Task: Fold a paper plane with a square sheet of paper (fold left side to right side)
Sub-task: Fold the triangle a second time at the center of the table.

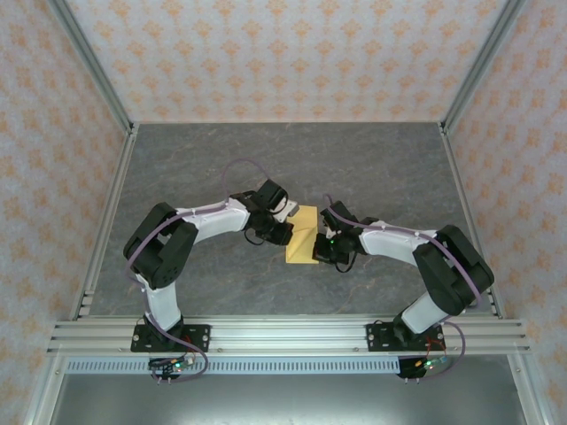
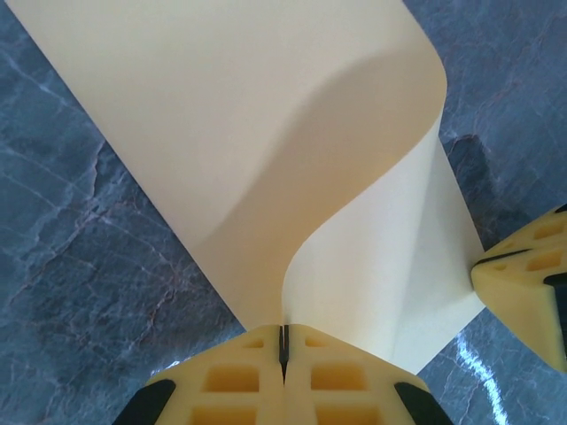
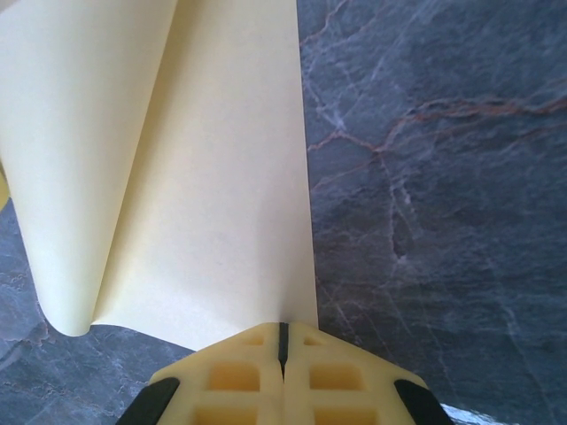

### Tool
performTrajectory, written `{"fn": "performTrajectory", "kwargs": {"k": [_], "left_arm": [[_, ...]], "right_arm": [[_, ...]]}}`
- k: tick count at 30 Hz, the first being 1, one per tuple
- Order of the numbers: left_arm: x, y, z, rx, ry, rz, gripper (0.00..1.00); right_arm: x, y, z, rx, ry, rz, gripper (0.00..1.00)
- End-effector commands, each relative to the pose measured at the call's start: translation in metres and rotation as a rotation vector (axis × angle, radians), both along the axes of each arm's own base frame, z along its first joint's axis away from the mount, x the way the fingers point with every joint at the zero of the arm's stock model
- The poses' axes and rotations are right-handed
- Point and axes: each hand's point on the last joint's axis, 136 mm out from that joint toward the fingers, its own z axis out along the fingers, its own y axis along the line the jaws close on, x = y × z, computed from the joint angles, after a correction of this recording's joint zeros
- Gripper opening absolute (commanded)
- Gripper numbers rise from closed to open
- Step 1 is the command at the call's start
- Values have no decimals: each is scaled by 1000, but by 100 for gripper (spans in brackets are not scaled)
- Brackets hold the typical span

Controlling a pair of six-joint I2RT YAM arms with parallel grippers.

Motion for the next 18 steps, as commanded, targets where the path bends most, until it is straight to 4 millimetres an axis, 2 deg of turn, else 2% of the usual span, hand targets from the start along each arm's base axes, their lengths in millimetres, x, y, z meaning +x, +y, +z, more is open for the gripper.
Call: {"fn": "performTrajectory", "kwargs": {"k": [1, 18], "left_arm": [[6, 4, -3, 36, -8, -8, 0], [11, 3, -7, 50, -8, -6, 0]], "right_arm": [[-9, -13, -13, -88, 37, 5, 1], [-9, -13, -13, -93, 42, 10, 1]]}}
